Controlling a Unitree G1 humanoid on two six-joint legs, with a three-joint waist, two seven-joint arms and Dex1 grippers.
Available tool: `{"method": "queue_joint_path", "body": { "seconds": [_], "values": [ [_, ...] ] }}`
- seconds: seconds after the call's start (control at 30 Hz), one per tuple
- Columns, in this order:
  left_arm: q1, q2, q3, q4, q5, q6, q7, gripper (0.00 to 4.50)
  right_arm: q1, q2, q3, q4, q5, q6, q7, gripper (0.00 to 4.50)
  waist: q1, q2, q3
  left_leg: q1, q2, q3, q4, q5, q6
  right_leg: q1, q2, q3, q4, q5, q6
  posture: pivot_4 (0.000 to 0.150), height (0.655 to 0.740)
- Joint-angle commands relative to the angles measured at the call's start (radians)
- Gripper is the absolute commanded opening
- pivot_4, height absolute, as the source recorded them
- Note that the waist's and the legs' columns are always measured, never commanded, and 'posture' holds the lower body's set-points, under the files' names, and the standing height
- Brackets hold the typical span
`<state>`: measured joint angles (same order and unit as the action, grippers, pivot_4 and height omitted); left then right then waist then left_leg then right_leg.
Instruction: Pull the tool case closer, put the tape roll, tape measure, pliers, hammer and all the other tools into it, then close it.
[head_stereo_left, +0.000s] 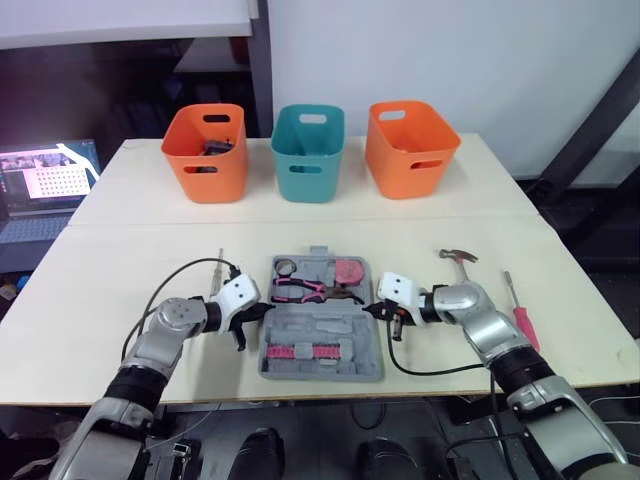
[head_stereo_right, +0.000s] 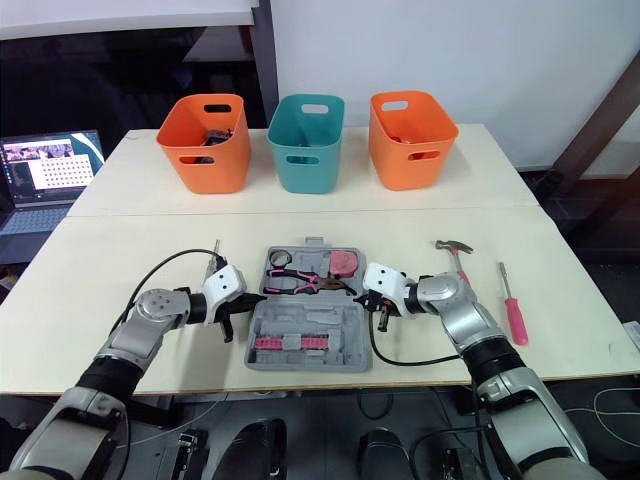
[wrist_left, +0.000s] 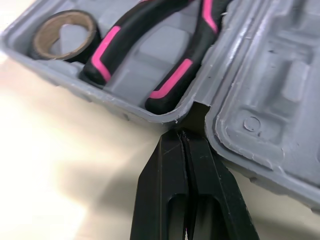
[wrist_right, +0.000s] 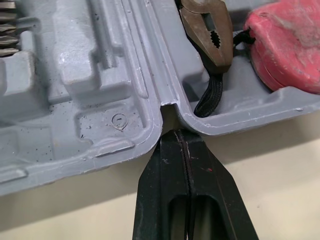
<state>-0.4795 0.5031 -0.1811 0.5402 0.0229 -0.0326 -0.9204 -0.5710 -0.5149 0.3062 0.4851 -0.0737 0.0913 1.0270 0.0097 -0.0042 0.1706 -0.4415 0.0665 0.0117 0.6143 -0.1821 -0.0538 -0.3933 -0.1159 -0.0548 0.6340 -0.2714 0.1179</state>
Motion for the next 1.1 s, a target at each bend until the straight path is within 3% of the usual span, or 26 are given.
{"method": "queue_joint_path", "body": {
  "seconds": [0.03,0.7,1.1],
  "values": [
    [-0.018,-0.002,0.004,-0.001,0.005,-0.033,0.007,0.02,-0.037,0.03,-0.009,0.004,0.008,-0.037,-0.004,0.0,0.0,0.0,0.0,0.0,0.0,0.0,0.0,0.0,0.0,0.0,0.0,0.0,0.0,0.0,0.0,0.15,0.74],
    [0.037,0.006,-0.038,-0.059,-0.002,0.019,-0.106,0.02,-0.106,0.08,0.004,0.183,-0.029,-0.13,-0.003,0.0,-0.024,0.0,0.0,0.003,0.0,0.0,0.0,0.0,0.0,0.002,0.0,0.001,0.002,0.0,0.0,0.15,0.74],
    [-0.009,0.029,0.004,0.024,0.026,-0.023,-0.05,0.02,-0.073,0.079,0.002,0.159,-0.032,-0.12,0.006,0.0,-0.022,0.0,-0.001,0.005,0.0,0.0,-0.001,0.0,0.0,0.004,0.0,0.001,0.003,0.0,0.0,0.15,0.74]
  ]
}}
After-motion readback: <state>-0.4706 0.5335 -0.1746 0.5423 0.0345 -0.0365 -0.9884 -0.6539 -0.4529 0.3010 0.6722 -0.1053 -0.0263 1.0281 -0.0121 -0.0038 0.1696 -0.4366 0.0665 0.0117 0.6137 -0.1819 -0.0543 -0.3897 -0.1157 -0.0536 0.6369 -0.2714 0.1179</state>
